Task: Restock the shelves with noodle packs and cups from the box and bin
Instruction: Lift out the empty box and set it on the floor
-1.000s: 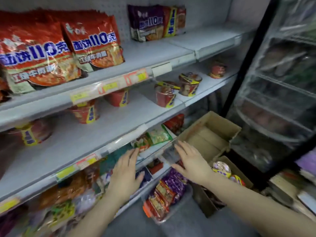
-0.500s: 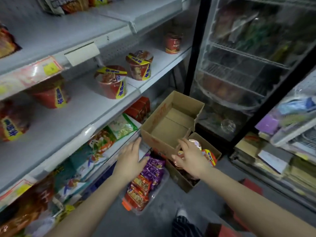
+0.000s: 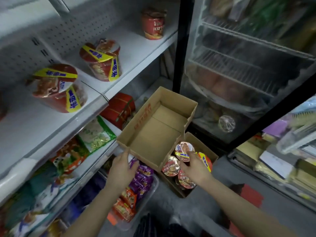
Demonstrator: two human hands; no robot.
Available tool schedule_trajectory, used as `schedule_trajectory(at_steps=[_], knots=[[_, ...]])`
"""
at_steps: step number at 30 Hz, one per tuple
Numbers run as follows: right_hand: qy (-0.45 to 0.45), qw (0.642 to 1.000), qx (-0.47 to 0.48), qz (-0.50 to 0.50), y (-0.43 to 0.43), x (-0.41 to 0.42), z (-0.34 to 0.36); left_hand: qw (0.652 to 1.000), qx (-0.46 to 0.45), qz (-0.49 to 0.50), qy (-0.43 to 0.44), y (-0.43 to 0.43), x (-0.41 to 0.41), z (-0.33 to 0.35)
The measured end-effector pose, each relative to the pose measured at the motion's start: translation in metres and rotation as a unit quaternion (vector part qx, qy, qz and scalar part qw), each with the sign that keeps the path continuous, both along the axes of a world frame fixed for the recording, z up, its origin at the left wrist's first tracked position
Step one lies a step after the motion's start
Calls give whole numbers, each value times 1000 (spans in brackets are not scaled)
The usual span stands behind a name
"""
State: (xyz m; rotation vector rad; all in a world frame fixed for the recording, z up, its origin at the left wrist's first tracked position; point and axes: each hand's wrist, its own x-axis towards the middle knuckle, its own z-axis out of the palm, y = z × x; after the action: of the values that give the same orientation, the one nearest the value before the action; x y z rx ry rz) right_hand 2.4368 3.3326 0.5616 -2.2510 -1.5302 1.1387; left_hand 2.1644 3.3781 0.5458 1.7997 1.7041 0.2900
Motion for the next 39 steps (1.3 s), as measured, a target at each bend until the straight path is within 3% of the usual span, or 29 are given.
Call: schedule_trajectory(at_steps=[6,12,19,26,36,39], knots=[[79,986,-64,-129,58,0,-62,998,-36,2,46,87,14,-71],[153,959,-88,-221,110,-26,-130,995,9,28,95,156,5,-126],[126,948,-78,-280,119,-50,-165,981,-69,25,182,199,2,-148],[70,946,-80,-306,91,-25,-163,970,-63,-35,233,204,-12,-147],[62,920,-36,-385,-21,10,-128,958,-159,-184,149,150,21,-144],[62,902,-12,-427,-75,13,-108,954,-128,-235,136,123,42,-131]])
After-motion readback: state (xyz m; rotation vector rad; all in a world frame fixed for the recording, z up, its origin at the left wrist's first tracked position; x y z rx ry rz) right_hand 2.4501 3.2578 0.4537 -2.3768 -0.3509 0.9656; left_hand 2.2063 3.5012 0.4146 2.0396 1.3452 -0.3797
